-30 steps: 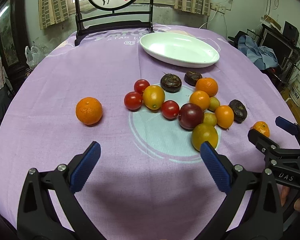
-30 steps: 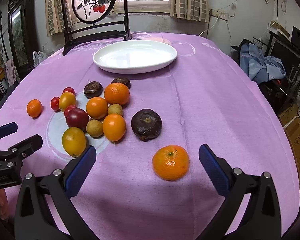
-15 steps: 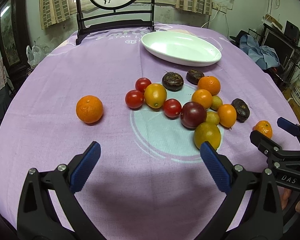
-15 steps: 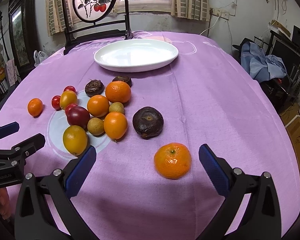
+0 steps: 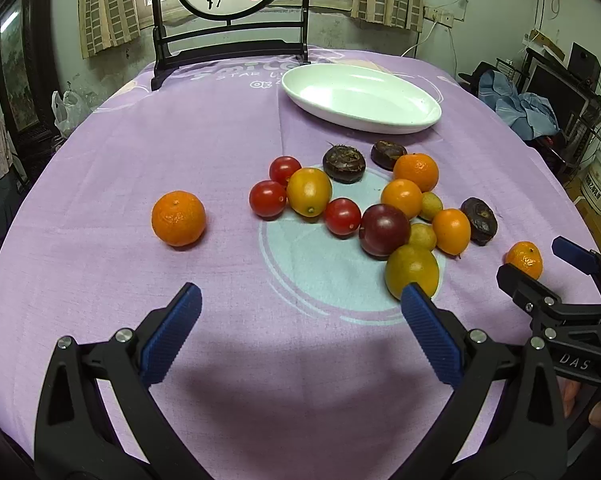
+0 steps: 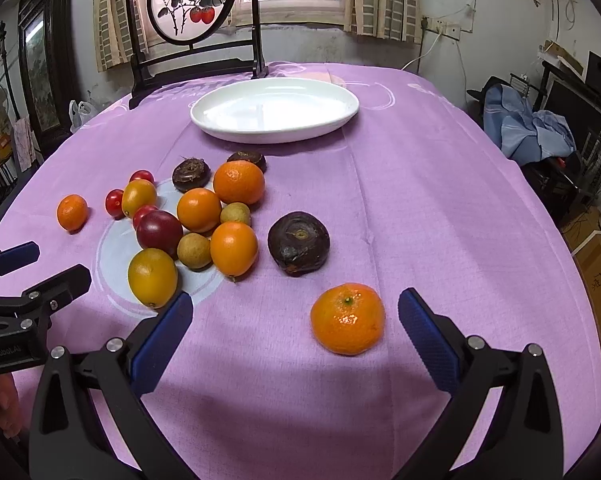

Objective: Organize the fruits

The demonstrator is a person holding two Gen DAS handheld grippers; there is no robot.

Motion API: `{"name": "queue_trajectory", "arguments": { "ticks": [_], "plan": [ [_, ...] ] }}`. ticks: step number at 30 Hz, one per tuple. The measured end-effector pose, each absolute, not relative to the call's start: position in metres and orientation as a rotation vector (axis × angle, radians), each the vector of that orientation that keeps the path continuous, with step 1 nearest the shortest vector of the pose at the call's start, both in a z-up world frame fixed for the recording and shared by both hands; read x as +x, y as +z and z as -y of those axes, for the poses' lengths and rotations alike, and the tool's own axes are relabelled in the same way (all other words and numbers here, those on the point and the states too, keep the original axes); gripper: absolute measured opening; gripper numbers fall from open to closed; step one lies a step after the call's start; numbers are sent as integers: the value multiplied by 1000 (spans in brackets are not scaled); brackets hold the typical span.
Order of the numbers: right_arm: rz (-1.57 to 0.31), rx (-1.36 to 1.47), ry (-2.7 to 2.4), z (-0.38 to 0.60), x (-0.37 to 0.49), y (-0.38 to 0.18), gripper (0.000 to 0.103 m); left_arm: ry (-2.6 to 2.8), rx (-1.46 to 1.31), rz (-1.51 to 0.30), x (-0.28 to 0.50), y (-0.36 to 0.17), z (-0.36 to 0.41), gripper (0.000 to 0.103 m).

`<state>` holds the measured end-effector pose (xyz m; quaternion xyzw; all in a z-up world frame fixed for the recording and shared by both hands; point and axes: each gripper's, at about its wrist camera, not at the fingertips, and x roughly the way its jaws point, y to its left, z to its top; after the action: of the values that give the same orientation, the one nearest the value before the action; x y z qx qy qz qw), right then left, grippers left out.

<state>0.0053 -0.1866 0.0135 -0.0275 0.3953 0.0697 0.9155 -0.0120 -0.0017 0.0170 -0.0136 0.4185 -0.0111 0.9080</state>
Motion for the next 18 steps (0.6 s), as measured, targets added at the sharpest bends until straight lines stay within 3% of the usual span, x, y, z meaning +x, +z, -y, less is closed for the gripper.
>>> {"name": "queue_trajectory", "arguments": {
  "ticks": [18],
  "plan": [
    [-815, -51, 143, 189, 5, 13, 102, -25, -29, -861, -15, 16, 6, 101]
  ]
}}
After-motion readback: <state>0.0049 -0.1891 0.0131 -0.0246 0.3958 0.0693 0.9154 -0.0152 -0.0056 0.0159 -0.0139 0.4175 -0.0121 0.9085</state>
